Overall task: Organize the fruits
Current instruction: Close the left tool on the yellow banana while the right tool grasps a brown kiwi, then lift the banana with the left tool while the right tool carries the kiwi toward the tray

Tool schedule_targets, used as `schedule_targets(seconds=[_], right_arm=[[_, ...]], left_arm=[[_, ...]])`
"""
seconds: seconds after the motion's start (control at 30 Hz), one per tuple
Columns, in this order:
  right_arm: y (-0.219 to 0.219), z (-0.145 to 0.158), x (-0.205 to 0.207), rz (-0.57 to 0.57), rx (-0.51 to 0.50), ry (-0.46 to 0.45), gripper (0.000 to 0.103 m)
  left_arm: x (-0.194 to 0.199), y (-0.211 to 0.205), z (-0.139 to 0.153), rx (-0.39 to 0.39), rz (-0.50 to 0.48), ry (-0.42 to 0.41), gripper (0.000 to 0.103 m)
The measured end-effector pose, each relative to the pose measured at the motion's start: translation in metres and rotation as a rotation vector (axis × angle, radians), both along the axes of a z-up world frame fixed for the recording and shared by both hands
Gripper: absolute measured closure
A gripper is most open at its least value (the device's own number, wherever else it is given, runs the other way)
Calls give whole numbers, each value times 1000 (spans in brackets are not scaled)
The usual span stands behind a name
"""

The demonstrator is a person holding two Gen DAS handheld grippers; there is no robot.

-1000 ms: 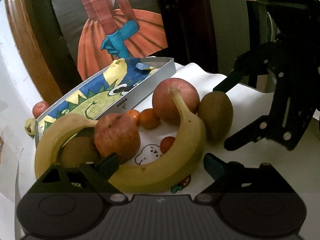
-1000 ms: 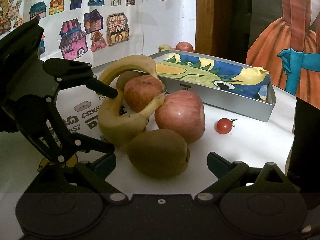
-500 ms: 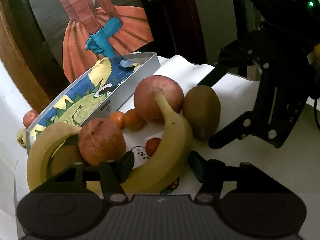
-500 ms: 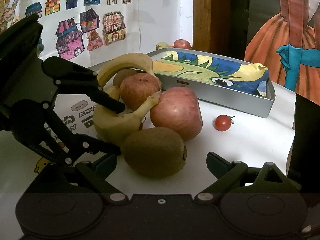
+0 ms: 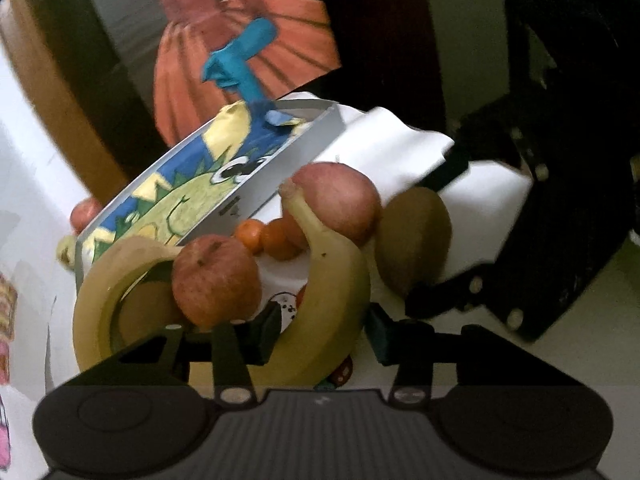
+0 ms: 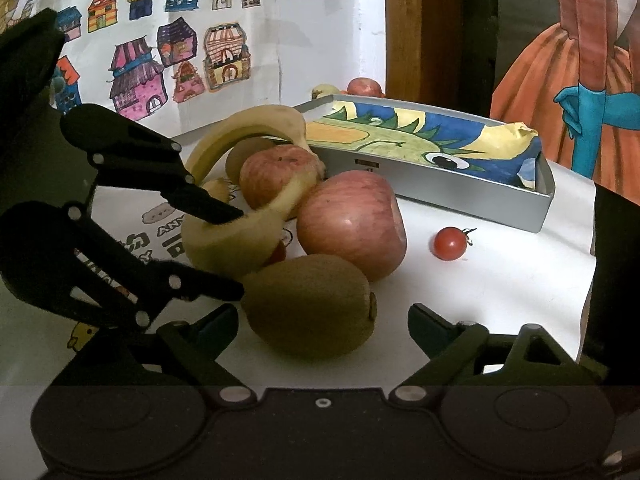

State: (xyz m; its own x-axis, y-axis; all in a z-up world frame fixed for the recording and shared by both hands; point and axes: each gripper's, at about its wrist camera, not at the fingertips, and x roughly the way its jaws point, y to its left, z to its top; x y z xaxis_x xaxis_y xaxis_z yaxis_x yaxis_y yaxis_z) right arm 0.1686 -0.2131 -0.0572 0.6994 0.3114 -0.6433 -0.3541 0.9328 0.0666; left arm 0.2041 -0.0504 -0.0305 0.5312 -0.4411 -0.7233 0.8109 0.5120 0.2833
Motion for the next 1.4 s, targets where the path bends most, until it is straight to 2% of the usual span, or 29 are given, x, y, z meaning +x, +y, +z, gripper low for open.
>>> schedule_targets(seconds=[0.1,0.23,0.47,0.87,1.23,1.3,1.4], right_arm=[[2,-1,1,0,7,1,13],[5,-2,2,-5,6,-1,15],[9,-2,2,-6,17,-4,33],[6,-2,-4,-5,36,-8,34],[4,5,-13,14,58,-26,34],[5,3,-14,21,38,-29,34],[0,4,-17,13,58,-30,34]], left_arm=[[5,2,8,-39,75,35,55],[1,2,16,-63,137,15,60],[-5,-4,19,-58,174,-17,62],[-10,-5,26,-73,221,-56,65],[-7,-2,42,-135,263,-4,66],[-8,-2,43,-137,268,-5,66],[-10,0,46,-157,280,-6,66]])
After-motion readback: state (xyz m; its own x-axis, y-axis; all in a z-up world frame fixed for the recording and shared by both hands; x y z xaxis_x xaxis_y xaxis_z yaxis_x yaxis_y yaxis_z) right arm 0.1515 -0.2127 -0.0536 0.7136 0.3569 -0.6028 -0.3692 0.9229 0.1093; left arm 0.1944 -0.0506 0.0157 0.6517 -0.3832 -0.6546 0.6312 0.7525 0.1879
